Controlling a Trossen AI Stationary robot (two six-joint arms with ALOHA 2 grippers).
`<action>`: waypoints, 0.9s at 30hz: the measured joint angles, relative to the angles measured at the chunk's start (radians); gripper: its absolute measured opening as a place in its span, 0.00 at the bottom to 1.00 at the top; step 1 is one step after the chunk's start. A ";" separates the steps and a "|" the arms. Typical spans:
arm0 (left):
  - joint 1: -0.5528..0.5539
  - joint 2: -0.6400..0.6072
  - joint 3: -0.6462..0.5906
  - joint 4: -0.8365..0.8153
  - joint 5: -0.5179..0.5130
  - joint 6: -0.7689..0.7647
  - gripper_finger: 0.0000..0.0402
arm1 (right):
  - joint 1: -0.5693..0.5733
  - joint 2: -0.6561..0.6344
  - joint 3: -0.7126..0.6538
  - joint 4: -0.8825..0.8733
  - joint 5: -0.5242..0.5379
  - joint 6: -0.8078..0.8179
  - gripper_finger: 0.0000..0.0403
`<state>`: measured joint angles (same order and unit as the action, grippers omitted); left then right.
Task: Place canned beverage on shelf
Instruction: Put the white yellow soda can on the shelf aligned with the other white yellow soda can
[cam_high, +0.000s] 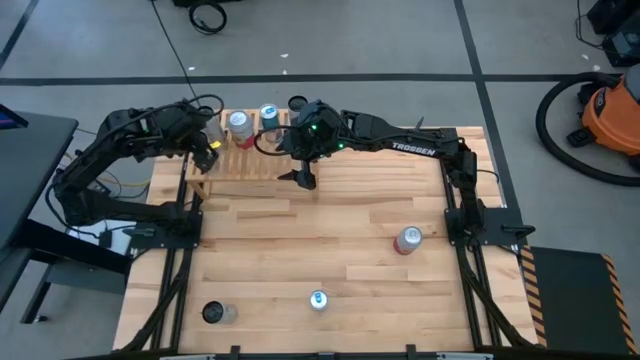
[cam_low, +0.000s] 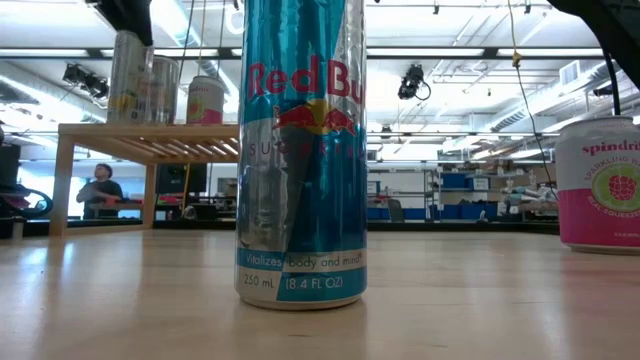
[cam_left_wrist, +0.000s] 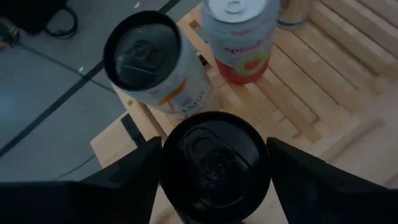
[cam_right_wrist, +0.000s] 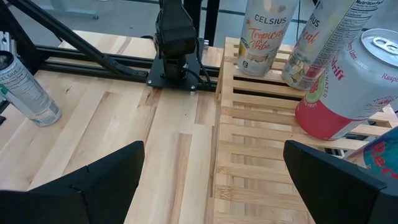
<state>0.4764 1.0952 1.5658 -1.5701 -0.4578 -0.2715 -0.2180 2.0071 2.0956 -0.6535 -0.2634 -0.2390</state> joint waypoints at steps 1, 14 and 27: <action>0.000 -0.006 0.000 -0.001 0.009 0.022 0.66 | 0.000 0.000 0.000 -0.001 0.000 0.000 0.98; 0.001 -0.043 -0.001 0.017 0.122 0.277 0.66 | 0.000 0.000 0.000 -0.006 0.000 0.000 0.98; 0.092 -0.043 -0.002 0.031 0.150 0.470 0.66 | 0.000 0.000 0.000 -0.037 0.000 0.007 0.98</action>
<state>0.5682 1.0527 1.5639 -1.5392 -0.3078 0.1985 -0.2180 2.0071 2.0956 -0.6901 -0.2634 -0.2317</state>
